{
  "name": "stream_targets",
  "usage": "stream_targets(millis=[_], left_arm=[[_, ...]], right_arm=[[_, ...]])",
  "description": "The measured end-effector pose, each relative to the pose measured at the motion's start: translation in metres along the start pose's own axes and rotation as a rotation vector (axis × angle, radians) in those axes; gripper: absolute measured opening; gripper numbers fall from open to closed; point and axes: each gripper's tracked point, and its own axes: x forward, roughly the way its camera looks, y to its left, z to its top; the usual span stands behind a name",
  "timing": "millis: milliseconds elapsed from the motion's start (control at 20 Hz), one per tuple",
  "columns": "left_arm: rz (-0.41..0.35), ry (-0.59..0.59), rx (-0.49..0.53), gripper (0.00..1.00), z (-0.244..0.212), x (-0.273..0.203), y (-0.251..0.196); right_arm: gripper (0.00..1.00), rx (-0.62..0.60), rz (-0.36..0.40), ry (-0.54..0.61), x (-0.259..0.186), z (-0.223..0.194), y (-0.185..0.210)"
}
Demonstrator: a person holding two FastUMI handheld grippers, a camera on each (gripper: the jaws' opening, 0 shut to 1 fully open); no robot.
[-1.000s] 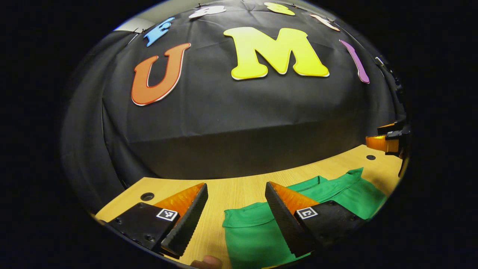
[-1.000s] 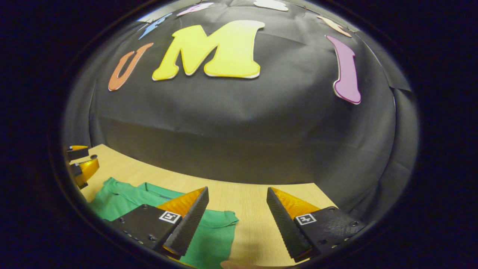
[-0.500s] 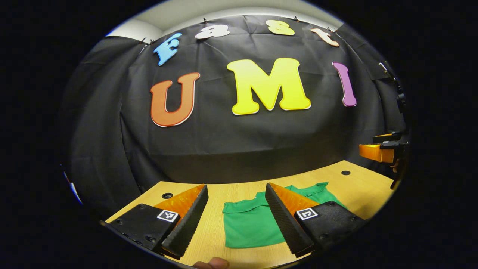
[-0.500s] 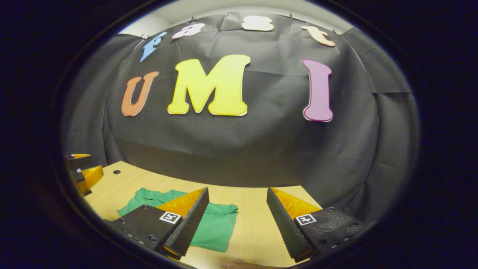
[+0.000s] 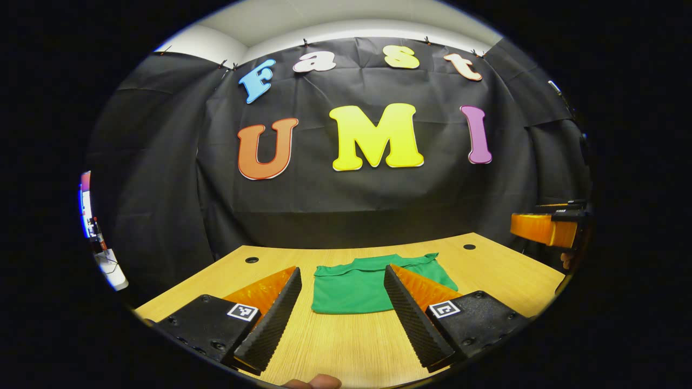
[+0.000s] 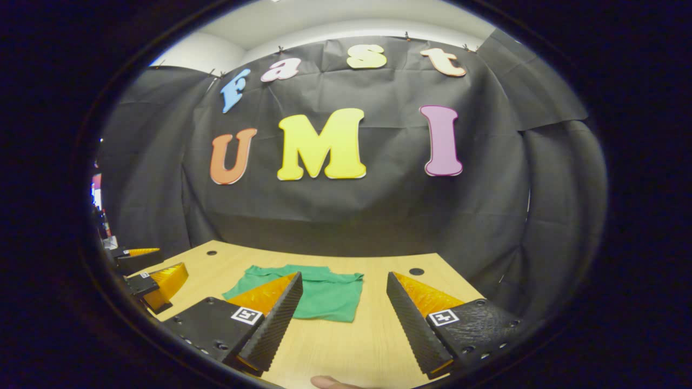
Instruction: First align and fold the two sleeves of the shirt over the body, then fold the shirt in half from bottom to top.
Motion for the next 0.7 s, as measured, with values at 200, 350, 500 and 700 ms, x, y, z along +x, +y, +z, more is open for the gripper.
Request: stream_targets(millis=[200,350,500,700], left_arm=[[0.048,-0.057,0.013,0.98,0.011,-0.035,0.003],[0.068,-0.113,0.019,0.98,0.026,-0.058,0.002],[-0.007,-0.079,0.001,0.99,0.016,-0.065,-0.017],[-0.040,-0.096,0.028,0.98,0.024,-0.074,-0.030]], right_arm=[[0.95,-0.034,-0.035,-0.036,-0.040,-0.025,-0.003],[0.97,0.019,-0.055,-0.090,-0.063,-0.024,-0.014],[0.96,0.023,-0.089,-0.116,-0.075,-0.016,-0.029],[0.92,0.003,-0.070,-0.135,-0.078,-0.015,-0.021]])
